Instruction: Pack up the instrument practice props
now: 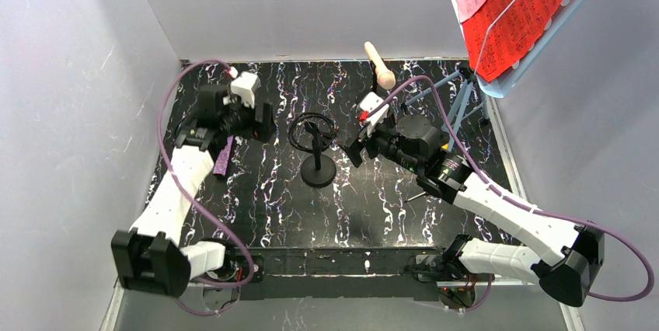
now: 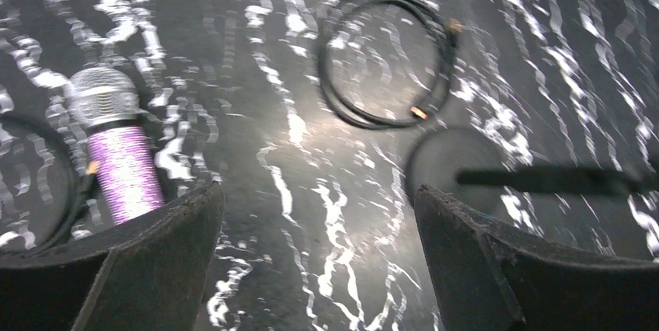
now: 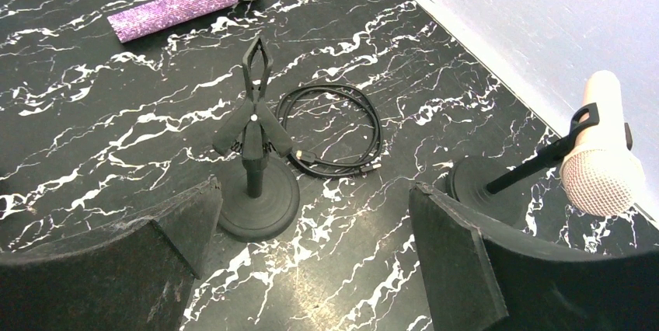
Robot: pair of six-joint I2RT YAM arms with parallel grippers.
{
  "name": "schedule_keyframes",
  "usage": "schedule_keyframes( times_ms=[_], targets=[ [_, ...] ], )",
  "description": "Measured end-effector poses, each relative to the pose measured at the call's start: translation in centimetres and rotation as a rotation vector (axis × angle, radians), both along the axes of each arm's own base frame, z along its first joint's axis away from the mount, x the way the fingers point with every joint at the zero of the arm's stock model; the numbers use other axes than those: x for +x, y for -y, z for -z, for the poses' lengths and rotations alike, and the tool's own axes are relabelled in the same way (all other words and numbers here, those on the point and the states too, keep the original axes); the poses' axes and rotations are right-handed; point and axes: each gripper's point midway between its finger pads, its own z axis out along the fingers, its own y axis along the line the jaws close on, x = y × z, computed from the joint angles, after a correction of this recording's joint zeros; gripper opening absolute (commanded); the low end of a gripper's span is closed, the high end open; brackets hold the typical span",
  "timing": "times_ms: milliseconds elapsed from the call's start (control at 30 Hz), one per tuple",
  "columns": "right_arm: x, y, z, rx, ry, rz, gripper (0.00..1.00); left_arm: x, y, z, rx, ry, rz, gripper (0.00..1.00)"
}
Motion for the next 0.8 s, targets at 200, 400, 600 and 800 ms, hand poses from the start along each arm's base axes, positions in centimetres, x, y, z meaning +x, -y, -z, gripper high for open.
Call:
schedule_keyframes(
  times_ms=[200,400,600,800],
  targets=[
    [-0.5,-0.4,-0.1,0.016,-0.014,-0.029,0.99,-5.4,4.3,0.4,-0.058,0.082,0.215,0.86],
    [-0.8,-0.8,-0.4,0.046,-0.032,-0.046,0.99,-8.1,7.6,1.7,-0.175,0.141,0.374,0.88],
    [-1.2,-1.2,-0.7,0.076,-0.050,-0.067,0.99,-7.7,10.5,2.7,-0.243,0.147,0.453,0.90],
    [-1.2,-1.4,-0.8,0.082,-0.057,-0.068,0.99,-5.7,12.7,3.6,-0.278,0.162,0.479,0.85]
  ],
)
